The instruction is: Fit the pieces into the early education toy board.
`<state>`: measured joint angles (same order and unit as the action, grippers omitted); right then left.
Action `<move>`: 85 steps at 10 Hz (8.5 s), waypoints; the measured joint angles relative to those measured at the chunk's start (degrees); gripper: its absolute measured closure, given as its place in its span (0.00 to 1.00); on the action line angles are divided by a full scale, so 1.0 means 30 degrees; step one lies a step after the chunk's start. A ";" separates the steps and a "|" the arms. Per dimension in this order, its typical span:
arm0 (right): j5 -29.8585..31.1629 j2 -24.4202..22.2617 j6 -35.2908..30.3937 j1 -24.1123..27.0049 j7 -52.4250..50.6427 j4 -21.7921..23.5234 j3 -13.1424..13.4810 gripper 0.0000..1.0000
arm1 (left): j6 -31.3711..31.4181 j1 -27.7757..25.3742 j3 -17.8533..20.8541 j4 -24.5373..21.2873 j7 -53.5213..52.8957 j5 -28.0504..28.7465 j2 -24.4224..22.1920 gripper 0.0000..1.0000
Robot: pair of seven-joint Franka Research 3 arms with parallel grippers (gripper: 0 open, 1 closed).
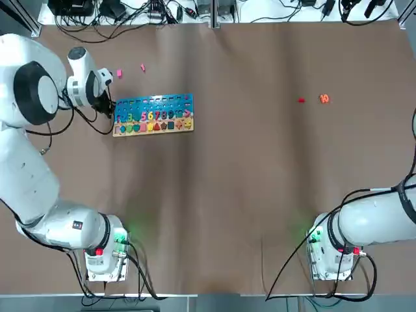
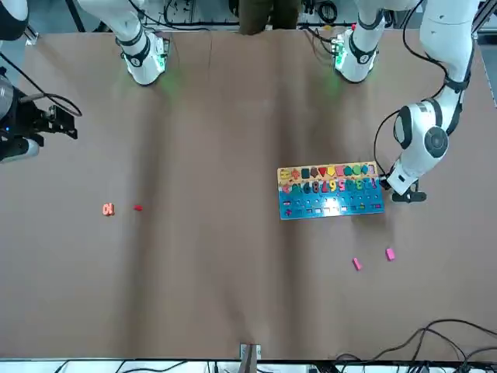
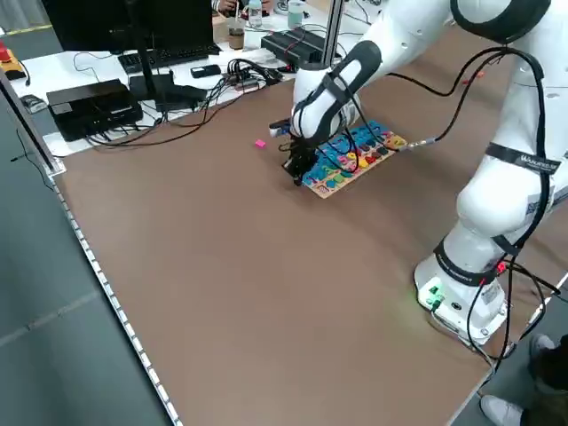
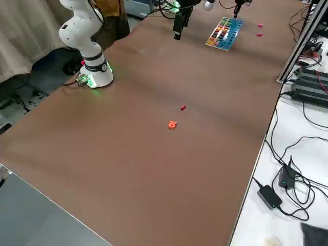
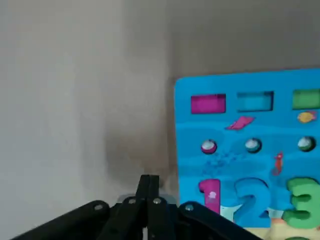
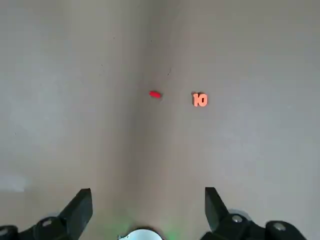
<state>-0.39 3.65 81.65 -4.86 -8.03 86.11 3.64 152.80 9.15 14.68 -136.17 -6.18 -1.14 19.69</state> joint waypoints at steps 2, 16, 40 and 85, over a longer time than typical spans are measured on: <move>0.0000 0.0001 -0.0003 0.0000 0.0000 0.0000 0.0000 0.01 | 0.0003 -0.0023 -0.0110 -0.0084 0.0269 0.0000 -0.0001 0.96; 0.0000 0.0026 -0.0033 0.0145 0.0001 0.0001 0.0000 0.01 | 0.0025 0.0013 -0.2907 -0.0129 0.3663 0.0000 -0.0063 0.96; -0.0002 0.0037 -0.0032 0.0169 0.0079 0.0001 -0.0002 0.01 | 0.0100 0.1915 -0.7523 0.2092 1.0466 0.0001 0.1101 0.97; -0.0128 0.5410 2.0695 0.3580 -0.5120 1.2707 0.0016 0.10 | -0.8368 0.4660 -0.5178 1.2652 1.4958 0.0131 0.1136 0.28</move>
<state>-0.77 19.88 143.74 5.88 -23.39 124.23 3.69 127.70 23.12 -0.86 -98.21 38.69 -0.75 23.10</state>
